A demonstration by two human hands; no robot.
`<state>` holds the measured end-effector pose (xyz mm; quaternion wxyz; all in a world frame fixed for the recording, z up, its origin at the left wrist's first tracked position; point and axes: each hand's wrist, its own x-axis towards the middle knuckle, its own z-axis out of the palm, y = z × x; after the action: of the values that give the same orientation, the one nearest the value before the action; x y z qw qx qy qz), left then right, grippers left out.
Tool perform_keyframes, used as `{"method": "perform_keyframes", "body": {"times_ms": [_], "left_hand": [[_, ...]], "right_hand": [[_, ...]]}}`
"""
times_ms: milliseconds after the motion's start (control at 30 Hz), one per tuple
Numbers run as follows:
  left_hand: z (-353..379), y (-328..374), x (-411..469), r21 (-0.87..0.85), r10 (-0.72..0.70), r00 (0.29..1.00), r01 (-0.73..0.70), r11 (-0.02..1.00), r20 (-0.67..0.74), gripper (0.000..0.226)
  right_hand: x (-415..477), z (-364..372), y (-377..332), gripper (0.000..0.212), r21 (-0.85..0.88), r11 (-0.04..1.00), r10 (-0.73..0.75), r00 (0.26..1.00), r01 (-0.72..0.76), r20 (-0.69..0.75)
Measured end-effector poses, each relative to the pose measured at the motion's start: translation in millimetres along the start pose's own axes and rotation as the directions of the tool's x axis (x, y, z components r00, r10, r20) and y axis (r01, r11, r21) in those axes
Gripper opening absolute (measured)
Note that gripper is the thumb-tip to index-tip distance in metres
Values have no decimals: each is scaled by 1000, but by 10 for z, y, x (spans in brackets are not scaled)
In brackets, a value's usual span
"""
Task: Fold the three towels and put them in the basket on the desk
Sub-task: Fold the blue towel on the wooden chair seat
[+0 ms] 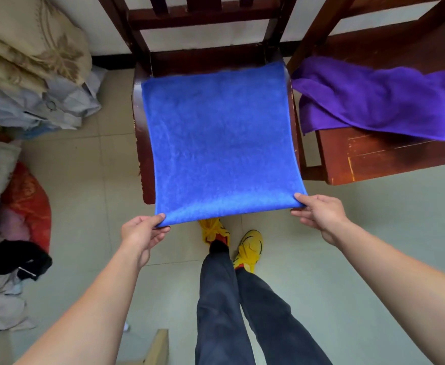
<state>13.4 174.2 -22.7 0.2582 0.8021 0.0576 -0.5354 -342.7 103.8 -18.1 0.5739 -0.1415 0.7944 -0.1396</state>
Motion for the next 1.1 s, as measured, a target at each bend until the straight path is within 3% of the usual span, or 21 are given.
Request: {"method": "perform_keyframes", "body": {"times_ms": [300,400,633,867,1033,1100], "left_hand": [[-101,257,-406,-105,71,997,-71,992,-2,19],[-46,633,-490,-184,107,993,-96,978,49,9],[220,1646,-280,-380,129,975,-51,924,183,8],[641,2271,247,-301,87,967,-11,954,241,15],[835,2463,537,-255,64,972,-5,967,224,15],[885,2463,645,-193,126,985,-101,976,121,29]], "right_hand": [[-413,-124,-415,22,129,987,-95,995,98,-30],[-495,-70,-780,7,189,973,-136,991,133,0],[-262,195,-1638,6,424,905,-82,991,30,105],[303,568,-2162,10,473,880,-74,976,-32,205],[653,782,-2291,16,433,901,-54,986,-21,159],[698,855,-2317,25,408,912,-92,992,49,85]]}}
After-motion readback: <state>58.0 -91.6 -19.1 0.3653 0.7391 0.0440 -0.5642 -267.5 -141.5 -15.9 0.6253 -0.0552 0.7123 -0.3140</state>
